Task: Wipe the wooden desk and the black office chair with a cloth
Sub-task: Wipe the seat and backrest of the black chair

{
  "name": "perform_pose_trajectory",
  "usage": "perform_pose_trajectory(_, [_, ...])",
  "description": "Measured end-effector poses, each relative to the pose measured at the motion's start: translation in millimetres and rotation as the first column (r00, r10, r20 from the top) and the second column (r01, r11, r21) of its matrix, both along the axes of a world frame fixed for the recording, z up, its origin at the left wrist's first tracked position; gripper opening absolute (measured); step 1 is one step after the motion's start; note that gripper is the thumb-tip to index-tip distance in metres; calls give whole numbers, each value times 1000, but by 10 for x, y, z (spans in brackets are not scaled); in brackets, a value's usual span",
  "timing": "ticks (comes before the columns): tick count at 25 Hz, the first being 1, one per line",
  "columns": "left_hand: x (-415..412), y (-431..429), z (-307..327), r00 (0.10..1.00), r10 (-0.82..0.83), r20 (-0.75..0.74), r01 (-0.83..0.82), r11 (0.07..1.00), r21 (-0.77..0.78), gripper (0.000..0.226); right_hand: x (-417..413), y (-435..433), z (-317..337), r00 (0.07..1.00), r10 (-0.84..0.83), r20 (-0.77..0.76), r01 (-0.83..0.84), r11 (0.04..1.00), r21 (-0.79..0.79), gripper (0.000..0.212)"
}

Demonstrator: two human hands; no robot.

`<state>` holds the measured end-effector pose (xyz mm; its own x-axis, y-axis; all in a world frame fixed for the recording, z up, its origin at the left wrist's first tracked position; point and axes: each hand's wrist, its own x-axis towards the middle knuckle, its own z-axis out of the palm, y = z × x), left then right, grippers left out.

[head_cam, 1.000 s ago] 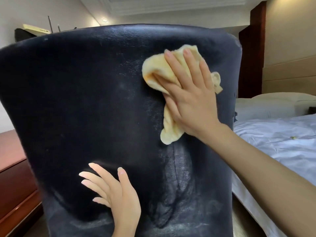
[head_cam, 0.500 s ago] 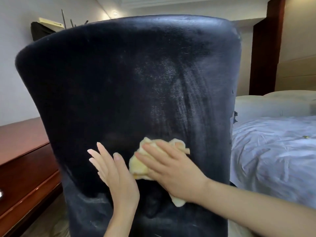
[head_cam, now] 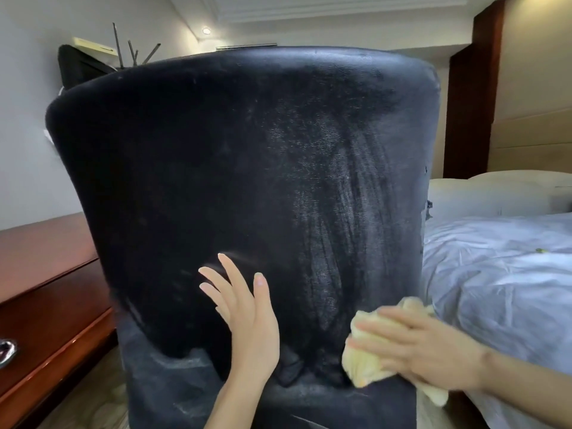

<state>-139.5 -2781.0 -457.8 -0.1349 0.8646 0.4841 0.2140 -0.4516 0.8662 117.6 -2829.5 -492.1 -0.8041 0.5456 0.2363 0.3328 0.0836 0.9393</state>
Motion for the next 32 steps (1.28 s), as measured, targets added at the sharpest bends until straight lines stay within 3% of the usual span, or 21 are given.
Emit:
perform_pose_trajectory(4, [74, 16, -5, 1000, 6, 13, -7, 1000, 27, 60, 71, 19, 890, 971, 142, -193, -111, 980, 163, 41])
perform_pose_trajectory(9, [83, 39, -31, 1000, 2, 21, -2, 999, 35, 62, -190, 64, 1927, 873, 262, -412, -91, 917, 389, 40])
perform_pose_trajectory(14, [82, 80, -31, 999, 35, 14, -35, 999, 18, 66, -803, 193, 2201, 689, 392, -610, -38, 860, 510, 39])
perform_pose_trajectory(16, [86, 71, -20, 999, 36, 14, -36, 999, 25, 66, -970, 258, 2122, 657, 416, -629, -31, 849, 528, 38])
perform_pose_trajectory(20, [69, 74, -8, 999, 36, 18, -37, 998, 42, 71, -1173, 386, 1707, 744, 370, -556, -93, 881, 463, 36])
perform_pose_trajectory(25, [19, 53, -33, 1000, -4, -6, 4, 998, 65, 65, -1177, 437, 763, 923, 132, -362, -74, 983, 170, 51])
perform_pose_trajectory(29, [-1, 26, -25, 1000, -11, -8, 11, 999, 47, 61, -971, 360, -98, 996, -17, -82, 14, 999, -40, 59])
perform_pose_trajectory(32, [-49, 22, -45, 998, -57, -24, 58, 998, 37, 60, -663, 264, -498, 991, -53, 123, 63, 995, -77, 51])
